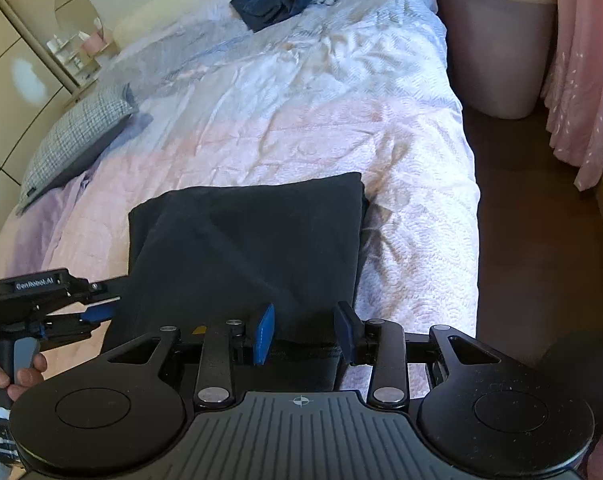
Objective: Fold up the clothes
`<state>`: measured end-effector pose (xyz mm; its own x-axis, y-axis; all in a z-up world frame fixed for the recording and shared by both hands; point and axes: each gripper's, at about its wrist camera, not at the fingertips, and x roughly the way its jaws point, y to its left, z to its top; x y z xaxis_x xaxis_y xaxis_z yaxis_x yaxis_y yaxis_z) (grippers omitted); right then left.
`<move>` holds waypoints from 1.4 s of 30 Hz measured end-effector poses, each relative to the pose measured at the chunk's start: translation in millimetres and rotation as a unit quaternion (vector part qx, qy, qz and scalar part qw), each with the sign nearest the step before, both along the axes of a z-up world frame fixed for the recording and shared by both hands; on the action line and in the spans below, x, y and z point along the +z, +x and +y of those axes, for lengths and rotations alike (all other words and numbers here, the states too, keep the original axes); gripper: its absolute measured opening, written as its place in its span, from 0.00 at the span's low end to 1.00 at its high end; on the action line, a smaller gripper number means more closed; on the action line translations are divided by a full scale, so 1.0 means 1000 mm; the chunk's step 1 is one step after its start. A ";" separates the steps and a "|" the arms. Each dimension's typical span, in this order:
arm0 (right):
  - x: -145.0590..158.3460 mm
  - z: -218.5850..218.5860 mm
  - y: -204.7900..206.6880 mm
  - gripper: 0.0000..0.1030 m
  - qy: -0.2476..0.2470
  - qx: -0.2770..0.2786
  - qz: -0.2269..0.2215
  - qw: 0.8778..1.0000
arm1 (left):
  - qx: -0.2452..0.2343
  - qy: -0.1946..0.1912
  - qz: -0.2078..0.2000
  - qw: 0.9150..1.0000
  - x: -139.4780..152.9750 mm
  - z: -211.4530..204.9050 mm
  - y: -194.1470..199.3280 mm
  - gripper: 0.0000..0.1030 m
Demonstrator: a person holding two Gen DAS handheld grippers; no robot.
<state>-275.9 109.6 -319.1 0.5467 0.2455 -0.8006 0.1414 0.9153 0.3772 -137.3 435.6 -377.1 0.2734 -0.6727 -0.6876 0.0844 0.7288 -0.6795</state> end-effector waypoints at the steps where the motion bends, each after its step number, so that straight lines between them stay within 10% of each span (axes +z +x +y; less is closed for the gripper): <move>1: -0.001 0.000 0.000 0.36 -0.001 0.001 -0.002 1.000 | 0.001 -0.003 -0.002 1.000 -0.002 0.002 0.000 0.24; 10: -0.017 0.012 0.006 0.36 -0.042 0.062 0.012 0.997 | 0.008 -0.027 -0.018 0.999 -0.019 0.020 -0.004 0.05; 26: -0.003 -0.004 -0.013 0.36 0.011 0.048 0.012 0.999 | 0.050 -0.054 0.039 0.997 0.004 0.042 -0.056 0.36; 31: -0.004 -0.001 -0.016 0.36 0.002 0.054 0.012 0.998 | 0.051 -0.063 0.031 0.996 -0.007 0.035 -0.067 0.32; 34: -0.006 0.002 -0.019 0.36 -0.004 0.058 0.009 0.998 | 0.049 -0.085 0.016 0.995 -0.010 0.038 -0.071 0.08; 42: -0.010 0.007 -0.019 0.37 -0.021 0.061 0.009 0.998 | 0.089 -0.156 0.038 0.983 -0.022 0.057 -0.076 0.20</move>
